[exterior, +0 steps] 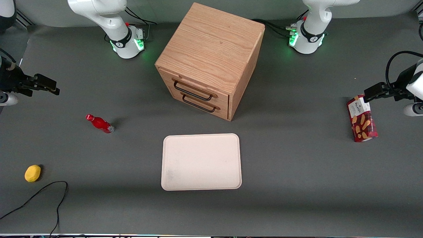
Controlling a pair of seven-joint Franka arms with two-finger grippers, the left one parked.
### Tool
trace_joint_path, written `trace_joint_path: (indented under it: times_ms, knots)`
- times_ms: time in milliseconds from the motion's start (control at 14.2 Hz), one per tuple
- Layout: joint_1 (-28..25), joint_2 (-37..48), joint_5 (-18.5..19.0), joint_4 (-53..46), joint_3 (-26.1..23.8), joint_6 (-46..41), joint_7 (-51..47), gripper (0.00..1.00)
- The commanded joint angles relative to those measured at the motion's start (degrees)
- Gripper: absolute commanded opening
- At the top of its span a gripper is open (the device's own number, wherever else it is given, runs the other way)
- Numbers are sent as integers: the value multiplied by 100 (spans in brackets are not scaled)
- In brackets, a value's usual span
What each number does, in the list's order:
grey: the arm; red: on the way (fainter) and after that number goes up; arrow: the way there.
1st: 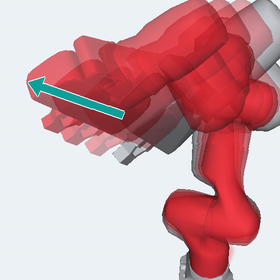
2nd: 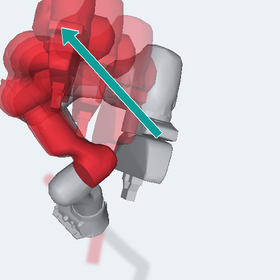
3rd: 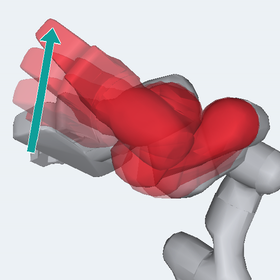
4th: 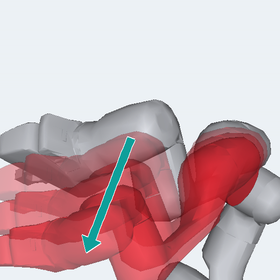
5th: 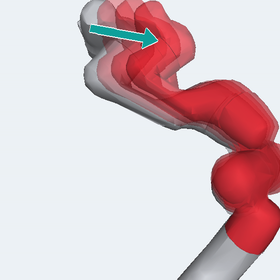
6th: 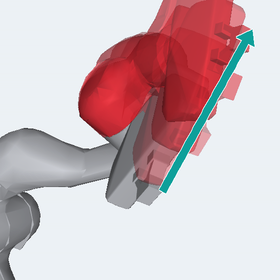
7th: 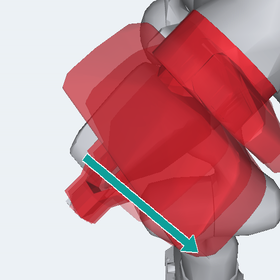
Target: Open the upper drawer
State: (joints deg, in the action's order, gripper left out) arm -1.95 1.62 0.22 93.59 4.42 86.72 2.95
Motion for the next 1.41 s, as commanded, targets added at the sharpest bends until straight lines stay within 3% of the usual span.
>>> trace_joint_path:
  times_ms: [0,915,1056,1338]
  knots:
    - [-33,155,48,133,7,82,-119,100]
    - [-33,-91,31,-192,-37,-155,-119,100]
    - [-33,-118,-205,-201,-37,-129,-110,100]
    - [-199,-232,-338,-499,-150,-129,-119,100]
